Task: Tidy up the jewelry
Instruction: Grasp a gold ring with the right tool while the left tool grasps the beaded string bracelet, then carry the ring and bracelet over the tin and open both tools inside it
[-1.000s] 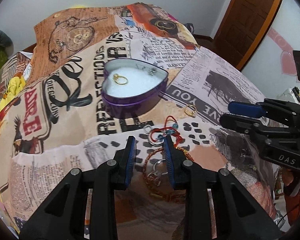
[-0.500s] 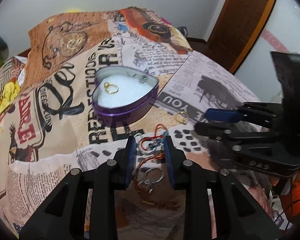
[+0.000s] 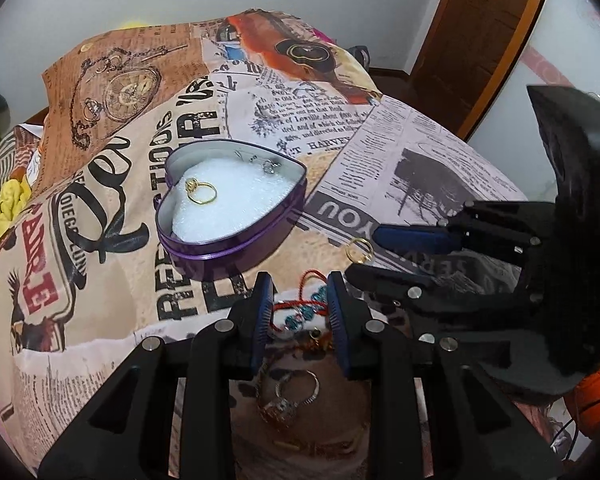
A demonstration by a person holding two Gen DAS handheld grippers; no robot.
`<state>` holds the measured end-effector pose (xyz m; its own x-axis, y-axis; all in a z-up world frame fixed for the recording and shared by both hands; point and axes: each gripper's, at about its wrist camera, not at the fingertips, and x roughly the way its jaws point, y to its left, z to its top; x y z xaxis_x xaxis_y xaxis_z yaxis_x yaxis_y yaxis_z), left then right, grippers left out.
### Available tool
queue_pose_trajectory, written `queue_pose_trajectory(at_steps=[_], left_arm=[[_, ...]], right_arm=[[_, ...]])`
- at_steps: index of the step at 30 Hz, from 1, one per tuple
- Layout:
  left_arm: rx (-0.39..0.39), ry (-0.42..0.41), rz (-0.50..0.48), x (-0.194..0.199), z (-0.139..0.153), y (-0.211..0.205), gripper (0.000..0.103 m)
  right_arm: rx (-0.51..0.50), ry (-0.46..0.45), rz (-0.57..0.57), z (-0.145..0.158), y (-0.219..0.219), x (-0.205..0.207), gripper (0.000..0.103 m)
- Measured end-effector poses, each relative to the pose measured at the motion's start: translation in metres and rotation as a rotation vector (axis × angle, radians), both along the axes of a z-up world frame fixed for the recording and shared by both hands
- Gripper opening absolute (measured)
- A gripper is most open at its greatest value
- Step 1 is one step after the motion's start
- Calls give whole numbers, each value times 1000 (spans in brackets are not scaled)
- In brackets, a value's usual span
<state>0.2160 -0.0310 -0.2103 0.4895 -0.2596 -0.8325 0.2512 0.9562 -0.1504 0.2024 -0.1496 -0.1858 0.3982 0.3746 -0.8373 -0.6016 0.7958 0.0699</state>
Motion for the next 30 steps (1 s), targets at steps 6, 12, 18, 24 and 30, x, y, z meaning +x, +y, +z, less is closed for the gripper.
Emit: queue_pose_trajectory(at_steps=[6,12,18,24,30], left_arm=[[-7,7,-2,5,-1,1,27],[13,19,-52,4,-3,-12,27],[79,25,-81,6,-13,-25,27],[84,14,-85,6,-13,-25,8],[71,-3,-63,3,-7,-21,7]], right_arm=[[17,-22,9,1,-2,-3,16],[59,-15,-48,8,-19,-4,16],[99,-18,-115,19,-43,-4,16],[113,-20,-142,23,-51,-5,16],[121,-30,-140,29,-49,-9,16]])
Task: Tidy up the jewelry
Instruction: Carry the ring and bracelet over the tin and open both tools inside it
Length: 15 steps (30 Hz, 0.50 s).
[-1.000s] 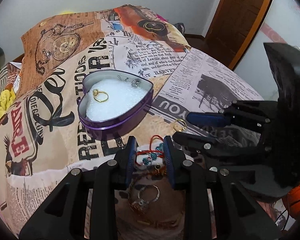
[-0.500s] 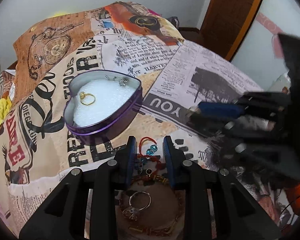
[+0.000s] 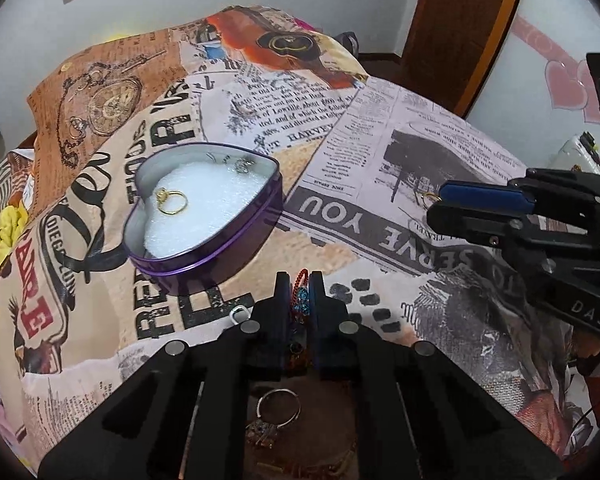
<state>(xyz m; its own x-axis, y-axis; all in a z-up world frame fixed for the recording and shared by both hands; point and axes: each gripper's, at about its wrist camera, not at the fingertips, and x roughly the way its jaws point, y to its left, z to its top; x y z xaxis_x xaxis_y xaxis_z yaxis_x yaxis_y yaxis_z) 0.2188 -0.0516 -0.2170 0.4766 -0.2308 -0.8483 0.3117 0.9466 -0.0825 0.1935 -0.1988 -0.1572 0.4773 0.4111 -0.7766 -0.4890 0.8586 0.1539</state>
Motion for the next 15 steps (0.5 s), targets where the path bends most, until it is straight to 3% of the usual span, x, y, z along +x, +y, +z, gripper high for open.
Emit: queue_pose_trajectory(at_steps=[15], left_arm=[[-98,-166,91,-22,74,42,7]], right_arm=[[20,-89,-9,38,10,-11,16]])
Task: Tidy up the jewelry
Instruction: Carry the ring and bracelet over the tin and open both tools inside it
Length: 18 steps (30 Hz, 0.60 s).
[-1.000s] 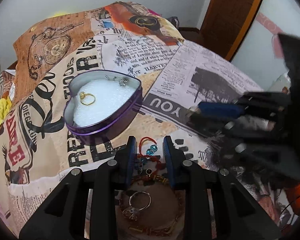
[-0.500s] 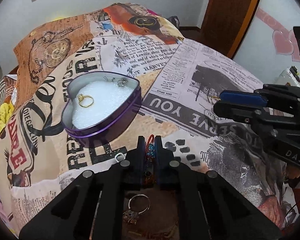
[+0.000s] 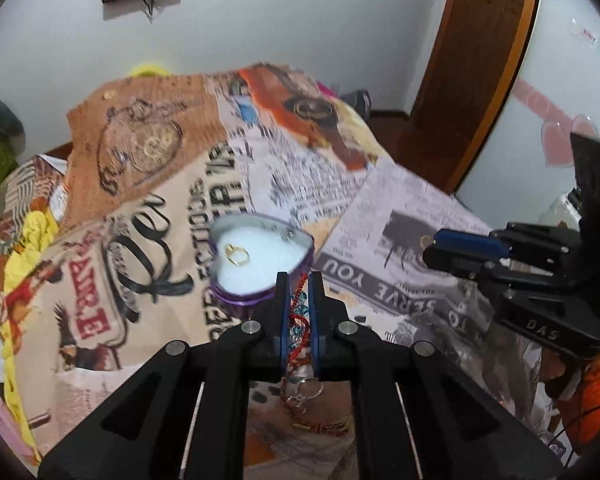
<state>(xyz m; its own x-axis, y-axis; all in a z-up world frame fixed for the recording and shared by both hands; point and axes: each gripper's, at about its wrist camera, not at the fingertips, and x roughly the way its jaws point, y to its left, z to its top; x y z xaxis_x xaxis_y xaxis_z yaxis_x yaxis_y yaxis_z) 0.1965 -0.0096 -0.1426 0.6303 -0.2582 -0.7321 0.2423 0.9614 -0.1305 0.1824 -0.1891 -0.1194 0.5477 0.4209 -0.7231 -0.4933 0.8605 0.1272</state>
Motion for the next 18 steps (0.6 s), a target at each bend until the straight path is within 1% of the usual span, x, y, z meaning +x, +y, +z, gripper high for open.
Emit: queue_pose_trajectory(at_steps=[2,8,13,18], left_arm=[[-7,-29,10,-2,11,5,7],[-16,-94,37,-3,29,16,7],[-27,-115,44,1,34,21,7],[-39,-110,47,10,30,24,7]], right_arm=[[6,-11,-1,5,3,-2,16],[19,-36,6,14,12,-3,16],[24,-49,13,18,21,2,16],[28,-51,23,18,31,9,16]])
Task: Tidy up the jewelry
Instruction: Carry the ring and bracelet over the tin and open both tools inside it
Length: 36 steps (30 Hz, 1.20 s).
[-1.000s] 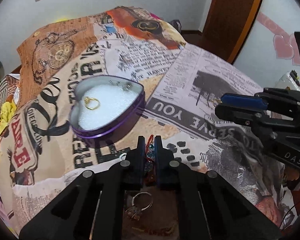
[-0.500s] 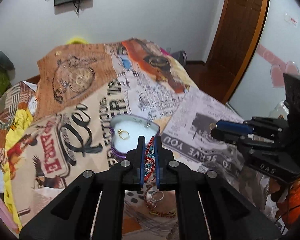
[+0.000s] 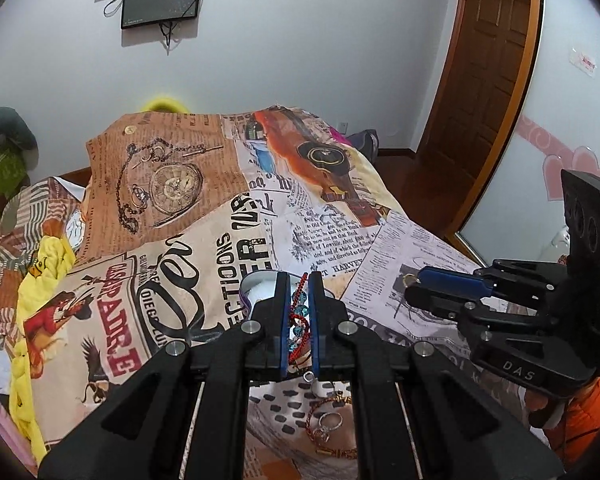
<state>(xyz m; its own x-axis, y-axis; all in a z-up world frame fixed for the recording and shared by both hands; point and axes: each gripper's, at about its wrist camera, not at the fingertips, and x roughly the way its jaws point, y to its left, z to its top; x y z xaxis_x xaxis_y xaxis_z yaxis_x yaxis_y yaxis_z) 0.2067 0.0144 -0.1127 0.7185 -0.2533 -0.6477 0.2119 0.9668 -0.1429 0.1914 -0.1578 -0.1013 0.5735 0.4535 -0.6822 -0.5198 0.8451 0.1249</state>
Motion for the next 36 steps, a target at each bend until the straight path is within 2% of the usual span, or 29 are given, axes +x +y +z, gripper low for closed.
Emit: queue_pose_trajectory(at_steps=[17,36], left_arm=[[-37,62,-11,31,-33,-1,7],[-64,138,-12,51,-64,7,7]], right_arm=[[-20,59,51,-26,23,36,16],[-78,111,130,-56,50,52,16]])
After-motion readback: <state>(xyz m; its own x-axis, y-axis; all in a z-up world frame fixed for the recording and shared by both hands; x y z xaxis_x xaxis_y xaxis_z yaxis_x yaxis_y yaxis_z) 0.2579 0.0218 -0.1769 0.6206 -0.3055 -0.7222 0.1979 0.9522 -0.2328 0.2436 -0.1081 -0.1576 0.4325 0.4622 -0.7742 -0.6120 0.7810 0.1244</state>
